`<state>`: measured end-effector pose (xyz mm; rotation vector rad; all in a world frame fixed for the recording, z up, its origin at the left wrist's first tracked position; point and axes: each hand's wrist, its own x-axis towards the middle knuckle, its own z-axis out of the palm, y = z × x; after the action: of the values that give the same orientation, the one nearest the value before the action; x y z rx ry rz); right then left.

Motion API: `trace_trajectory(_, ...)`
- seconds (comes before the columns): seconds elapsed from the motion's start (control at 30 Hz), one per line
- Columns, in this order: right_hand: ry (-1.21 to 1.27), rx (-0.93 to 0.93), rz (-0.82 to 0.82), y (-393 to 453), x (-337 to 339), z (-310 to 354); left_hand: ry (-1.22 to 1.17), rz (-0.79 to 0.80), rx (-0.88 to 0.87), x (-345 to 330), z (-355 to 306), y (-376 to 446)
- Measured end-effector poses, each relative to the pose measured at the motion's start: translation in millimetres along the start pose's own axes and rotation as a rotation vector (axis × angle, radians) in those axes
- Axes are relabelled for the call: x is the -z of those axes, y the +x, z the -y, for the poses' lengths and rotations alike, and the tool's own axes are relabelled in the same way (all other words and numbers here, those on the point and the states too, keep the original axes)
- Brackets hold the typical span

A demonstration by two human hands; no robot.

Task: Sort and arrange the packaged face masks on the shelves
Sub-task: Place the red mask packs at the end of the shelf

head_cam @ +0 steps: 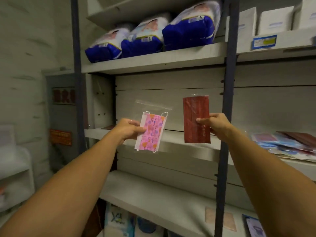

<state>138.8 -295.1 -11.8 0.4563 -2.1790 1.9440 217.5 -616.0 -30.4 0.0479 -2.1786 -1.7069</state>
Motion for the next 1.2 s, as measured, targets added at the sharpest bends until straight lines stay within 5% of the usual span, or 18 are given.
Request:
trace_trajectory(0.4, 0.062, -0.024, 0.147, 82, -152, -22, 0.052, -0.287, -0.041, 118, 57, 49)
trace_trajectory(1.2, 0.108, -0.022, 0.148, 299, -347, -75, 0.074, -0.367, -0.076, 248, 126, 304)
